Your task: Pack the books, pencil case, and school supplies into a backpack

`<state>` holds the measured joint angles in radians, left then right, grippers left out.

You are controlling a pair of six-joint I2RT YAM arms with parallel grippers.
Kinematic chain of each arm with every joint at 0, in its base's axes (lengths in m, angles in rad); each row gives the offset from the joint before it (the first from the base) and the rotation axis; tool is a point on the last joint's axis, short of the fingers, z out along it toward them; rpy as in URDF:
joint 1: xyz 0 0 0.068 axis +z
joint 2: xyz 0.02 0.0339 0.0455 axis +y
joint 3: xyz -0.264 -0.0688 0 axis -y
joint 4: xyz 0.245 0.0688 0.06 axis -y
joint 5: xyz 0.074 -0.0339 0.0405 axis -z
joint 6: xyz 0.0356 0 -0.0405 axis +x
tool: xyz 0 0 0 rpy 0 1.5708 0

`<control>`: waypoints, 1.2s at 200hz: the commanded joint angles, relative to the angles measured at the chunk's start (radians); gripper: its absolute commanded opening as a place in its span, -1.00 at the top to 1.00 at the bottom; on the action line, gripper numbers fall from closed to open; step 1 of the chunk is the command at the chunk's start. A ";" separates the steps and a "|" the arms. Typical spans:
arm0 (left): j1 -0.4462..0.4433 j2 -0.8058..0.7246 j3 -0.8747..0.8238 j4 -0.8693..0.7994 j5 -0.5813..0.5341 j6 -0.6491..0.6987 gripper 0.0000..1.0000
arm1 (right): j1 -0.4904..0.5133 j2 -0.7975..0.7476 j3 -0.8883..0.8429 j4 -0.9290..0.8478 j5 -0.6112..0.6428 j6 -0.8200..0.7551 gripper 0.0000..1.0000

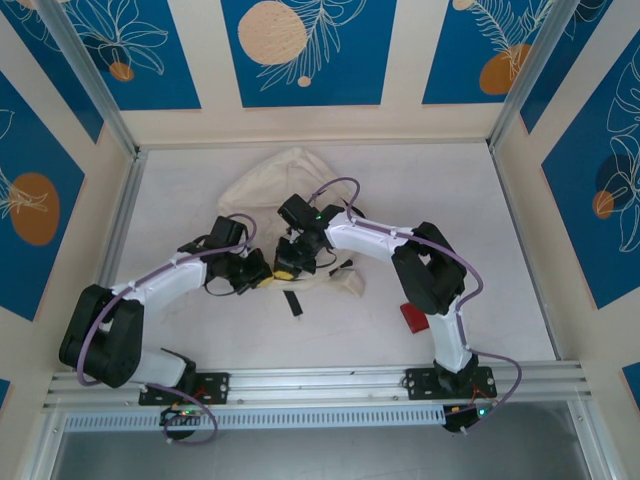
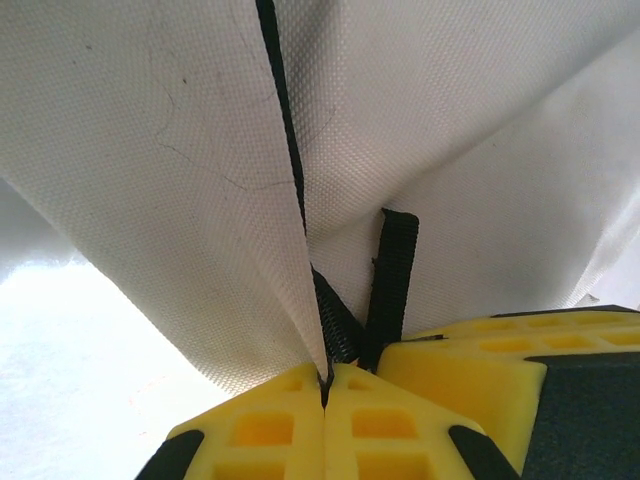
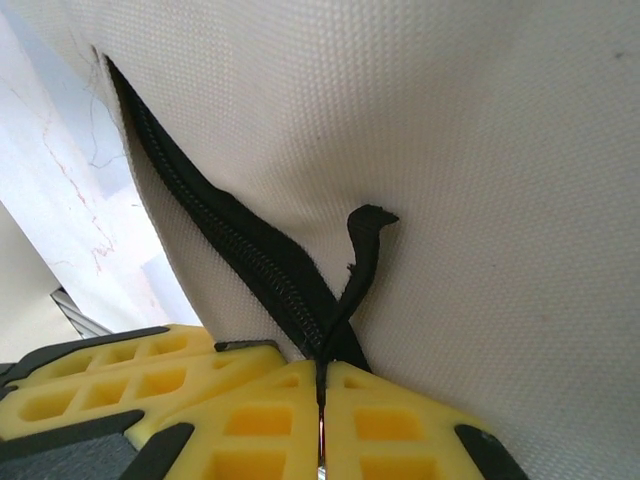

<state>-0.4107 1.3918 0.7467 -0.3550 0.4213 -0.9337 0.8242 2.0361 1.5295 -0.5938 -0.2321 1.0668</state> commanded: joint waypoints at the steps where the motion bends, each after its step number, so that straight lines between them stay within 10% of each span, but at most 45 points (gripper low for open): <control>1: -0.011 -0.028 -0.001 -0.001 0.020 0.016 1.00 | 0.001 0.020 -0.003 0.025 0.019 0.006 0.70; 35: -0.011 -0.029 0.002 -0.005 0.016 0.019 1.00 | 0.003 0.025 -0.001 0.018 0.023 -0.002 0.62; 76: -0.011 -0.031 0.003 -0.016 0.001 0.021 1.00 | 0.006 0.024 0.005 -0.002 0.048 -0.014 0.96; 240: 0.003 -0.024 0.035 -0.074 -0.139 0.035 1.00 | 0.108 -0.187 -0.052 -0.344 0.574 -0.101 1.00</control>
<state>-0.4183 1.3811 0.7490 -0.3912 0.3199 -0.9306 0.9337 1.9038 1.5177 -0.9016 0.2771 0.9829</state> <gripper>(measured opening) 0.047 0.059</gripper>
